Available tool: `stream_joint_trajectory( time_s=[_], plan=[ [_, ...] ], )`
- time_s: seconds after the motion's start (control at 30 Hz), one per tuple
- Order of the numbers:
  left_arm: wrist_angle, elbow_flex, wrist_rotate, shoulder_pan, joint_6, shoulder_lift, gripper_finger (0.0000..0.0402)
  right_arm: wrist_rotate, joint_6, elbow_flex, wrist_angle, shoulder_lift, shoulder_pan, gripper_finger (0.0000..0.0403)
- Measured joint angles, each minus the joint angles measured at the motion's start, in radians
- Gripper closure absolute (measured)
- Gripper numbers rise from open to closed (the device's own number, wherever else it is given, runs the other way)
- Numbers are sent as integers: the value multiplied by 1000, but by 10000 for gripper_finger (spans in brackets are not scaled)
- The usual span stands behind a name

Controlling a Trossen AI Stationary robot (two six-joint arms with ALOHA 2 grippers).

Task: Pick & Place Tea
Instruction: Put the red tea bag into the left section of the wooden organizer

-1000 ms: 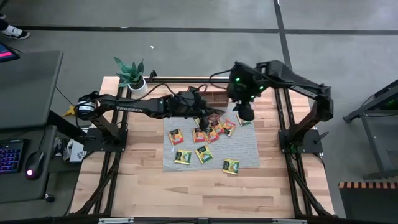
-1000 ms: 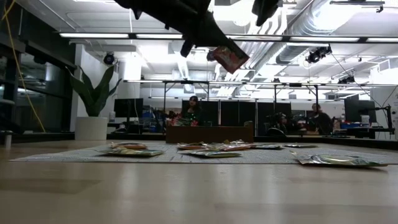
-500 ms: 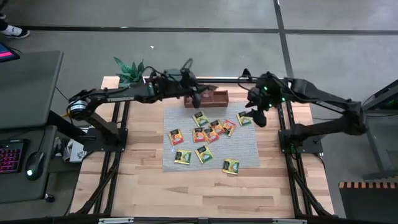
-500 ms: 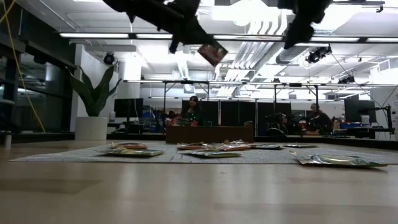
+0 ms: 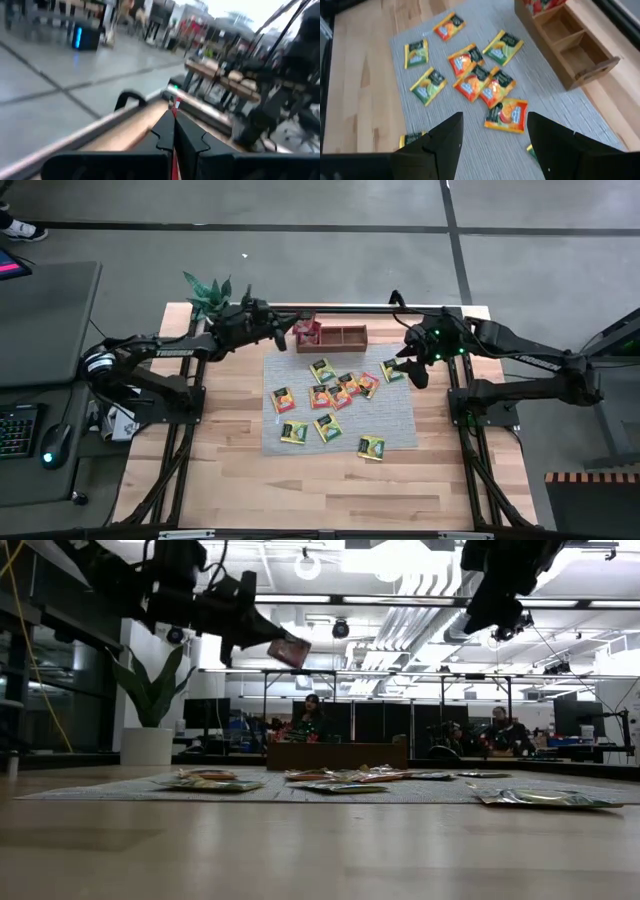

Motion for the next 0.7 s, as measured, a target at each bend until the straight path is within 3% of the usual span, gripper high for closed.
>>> stream_joint_trajectory(
  time_s=[0.43,0.7],
  plan=[
    [241,5,13,41,-75,306,401,0,53,0,87,0,0,189],
    [266,1,0,53,-111,405,401,1,58,0,87,0,0,187]
  ],
)
